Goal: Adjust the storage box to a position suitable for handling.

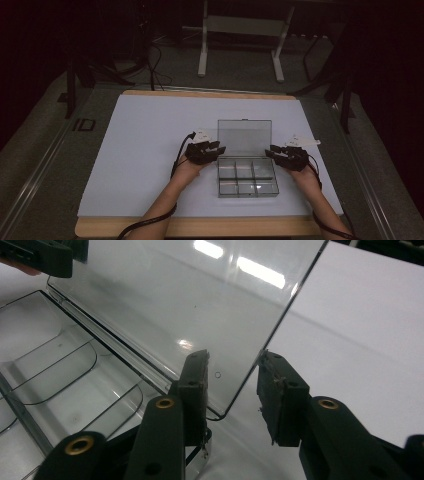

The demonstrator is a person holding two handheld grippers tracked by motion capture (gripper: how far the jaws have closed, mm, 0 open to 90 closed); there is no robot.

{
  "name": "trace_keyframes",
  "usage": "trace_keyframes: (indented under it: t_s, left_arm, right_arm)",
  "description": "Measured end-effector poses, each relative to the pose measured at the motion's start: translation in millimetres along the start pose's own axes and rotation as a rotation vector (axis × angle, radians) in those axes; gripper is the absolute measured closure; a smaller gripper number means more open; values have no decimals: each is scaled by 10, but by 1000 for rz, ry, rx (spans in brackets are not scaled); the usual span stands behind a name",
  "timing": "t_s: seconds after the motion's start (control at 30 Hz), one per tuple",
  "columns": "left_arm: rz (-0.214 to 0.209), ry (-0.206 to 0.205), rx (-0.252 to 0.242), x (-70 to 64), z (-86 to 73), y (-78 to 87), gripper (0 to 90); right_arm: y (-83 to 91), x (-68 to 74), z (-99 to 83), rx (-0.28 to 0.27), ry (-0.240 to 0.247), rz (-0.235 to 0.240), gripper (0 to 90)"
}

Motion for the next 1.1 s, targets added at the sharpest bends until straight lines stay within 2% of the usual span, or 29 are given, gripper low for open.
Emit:
trace_keyframes:
  t_s: [0.17, 0.47, 0.57, 0.67, 0.73, 1.1]
  left_arm:
    - [9, -5, 16, -17, -11, -17, 611]
    - [13, 34, 26, -19, -40, -35, 581]
    - [26, 32, 33, -33, -37, -33, 580]
    - [30, 35, 38, -36, -36, -34, 579]
    - [33, 23, 47, -44, -41, -42, 557]
    - [38, 77, 59, -25, -62, -49, 534]
  right_arm:
    - [-7, 0, 0, 8, -9, -2, 640]
    - [-20, -9, -1, 18, -44, -12, 618]
    - [-22, 1, 3, 22, -32, -24, 615]
    - [-22, 5, 4, 24, -34, -30, 615]
    - [-22, 2, 2, 25, -43, -29, 614]
    - [-36, -1, -1, 33, -59, -41, 607]
Point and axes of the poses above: each handheld gripper's, and its own axes: y roughly backward along the jaws, z roughly out of its top, x roughly to its left, the point moved 6 cm from there along -y, roughly forward along the jaws, and after that the axes turned 14 degrees about -x, right-handed, at the moved point
